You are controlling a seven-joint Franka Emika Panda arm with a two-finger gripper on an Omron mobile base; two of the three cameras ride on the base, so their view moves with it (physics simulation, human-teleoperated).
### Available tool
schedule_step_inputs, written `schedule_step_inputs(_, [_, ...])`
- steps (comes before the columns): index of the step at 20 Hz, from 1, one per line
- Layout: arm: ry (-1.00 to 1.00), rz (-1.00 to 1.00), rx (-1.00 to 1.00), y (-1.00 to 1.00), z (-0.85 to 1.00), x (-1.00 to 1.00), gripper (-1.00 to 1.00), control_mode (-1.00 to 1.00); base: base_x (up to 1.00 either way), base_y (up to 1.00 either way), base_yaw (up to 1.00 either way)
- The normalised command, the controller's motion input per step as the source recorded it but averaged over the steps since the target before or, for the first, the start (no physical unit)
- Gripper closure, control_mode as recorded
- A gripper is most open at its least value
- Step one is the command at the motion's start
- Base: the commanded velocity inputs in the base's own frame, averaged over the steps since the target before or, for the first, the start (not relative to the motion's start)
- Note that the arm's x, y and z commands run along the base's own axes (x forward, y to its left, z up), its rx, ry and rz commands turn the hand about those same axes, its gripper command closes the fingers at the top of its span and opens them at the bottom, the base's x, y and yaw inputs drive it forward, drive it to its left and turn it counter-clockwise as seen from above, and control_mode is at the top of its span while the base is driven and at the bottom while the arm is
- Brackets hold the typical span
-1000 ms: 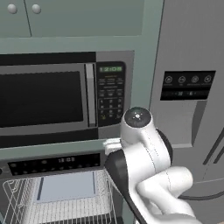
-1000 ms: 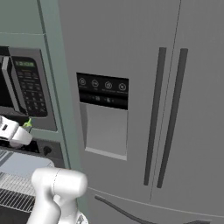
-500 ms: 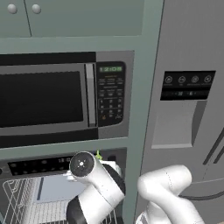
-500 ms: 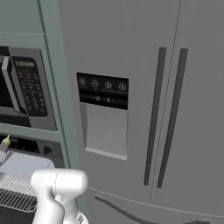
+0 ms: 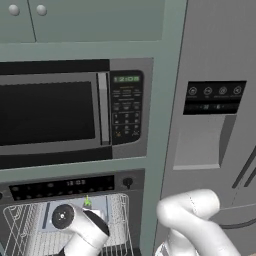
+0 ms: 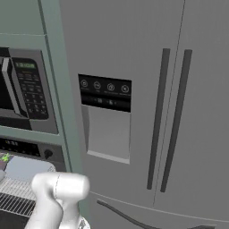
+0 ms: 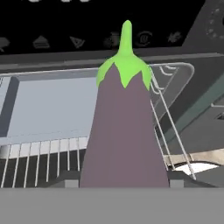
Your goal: Place the eggplant on the top rack of the oven.
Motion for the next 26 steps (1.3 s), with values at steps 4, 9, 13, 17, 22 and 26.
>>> schedule_step_inputs(4, [0.11, -0.02, -0.03, 0.79, -0.88, 0.41, 1.00, -1.00, 0.00, 0.00, 0.00])
schedule_step_inputs(9, [0.04, -0.01, 0.00, 0.38, -0.52, 0.50, 1.00, -1.00, 0.00, 0.00, 0.00])
schedule_step_inputs(13, [0.00, 0.00, 0.00, 0.31, -0.49, 0.58, 1.00, -1.00, 0.00, 0.00, 0.00])
schedule_step_inputs(17, [0.00, 0.00, -0.01, 0.40, -0.60, 0.59, 1.00, -1.00, 0.00, 0.00, 0.00])
schedule_step_inputs(22, [0.00, 0.00, -0.02, 0.42, -0.54, 0.44, 1.00, -1.00, 0.00, 0.00, 0.00])
schedule_step_inputs(26, [0.00, 0.00, -0.01, 0.37, -0.34, 0.28, 1.00, -1.00, 0.00, 0.00, 0.00])
